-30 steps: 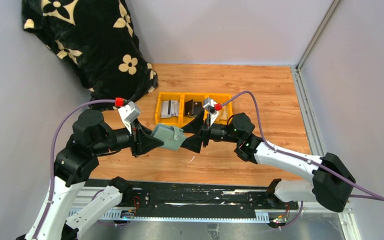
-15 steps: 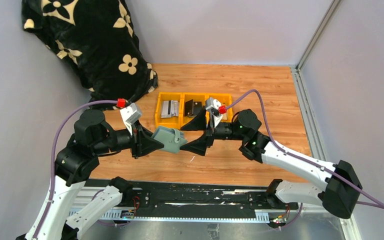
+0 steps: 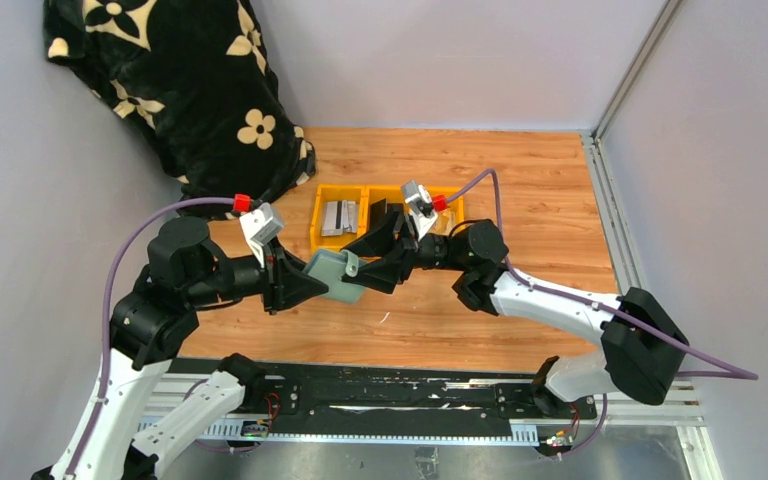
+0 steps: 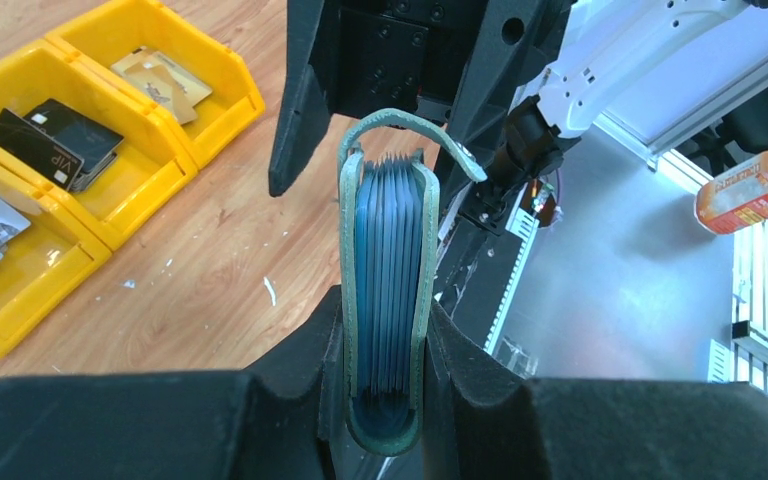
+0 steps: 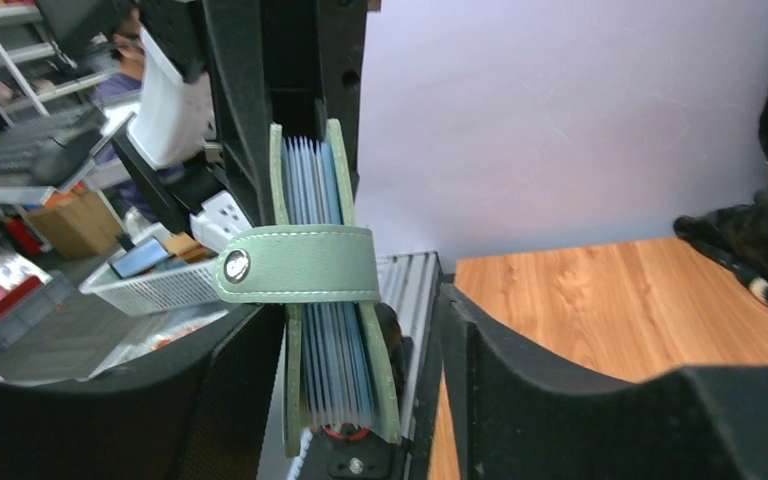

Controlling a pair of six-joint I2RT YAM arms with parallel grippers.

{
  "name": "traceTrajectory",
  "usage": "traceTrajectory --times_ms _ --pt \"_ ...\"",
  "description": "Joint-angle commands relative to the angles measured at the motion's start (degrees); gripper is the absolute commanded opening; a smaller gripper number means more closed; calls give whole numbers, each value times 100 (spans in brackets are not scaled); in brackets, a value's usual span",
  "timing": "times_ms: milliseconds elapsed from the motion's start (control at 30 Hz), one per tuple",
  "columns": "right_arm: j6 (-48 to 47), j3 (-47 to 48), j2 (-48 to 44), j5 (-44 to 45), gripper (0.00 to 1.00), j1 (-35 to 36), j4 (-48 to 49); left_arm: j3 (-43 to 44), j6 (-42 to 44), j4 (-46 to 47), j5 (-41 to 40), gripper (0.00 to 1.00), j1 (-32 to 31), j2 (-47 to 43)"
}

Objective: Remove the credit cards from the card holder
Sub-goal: Open the card holder.

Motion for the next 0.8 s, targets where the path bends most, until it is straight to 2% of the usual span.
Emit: traceTrajectory --times_ms 0,100,167,300,367,467,533,567,600,667,767 --pt "718 223 152 366 54 3 1341 133 -27 -11 392 0 -9 -31" --pt "996 170 158 506 41 -2 1553 110 19 -42 409 0 -9 -67" --pt "1146 111 142 603 37 -17 1635 97 43 -53 414 0 -9 -96" --pt "1381 32 131 781 44 -29 1908 41 70 -68 450 0 -9 -136" --pt "1503 117 164 783 40 -29 1877 49 66 -70 472 0 -9 -129" --pt "1708 287 249 677 25 -29 1706 75 73 -70 462 0 -9 -137" --pt "1864 350 299 601 7 -27 1572 93 84 -70 435 0 -9 -153" --pt "1908 355 296 584 1 -35 1538 92 88 -70 415 0 -9 -162" --pt "1935 346 284 590 0 -37 1486 71 92 -74 386 0 -9 -176" --pt "1921 366 227 639 0 -46 1265 12 133 -70 298 17 -9 -234" --pt "1746 528 56 581 0 -46 719 -133 232 -70 322 50 -9 -322"
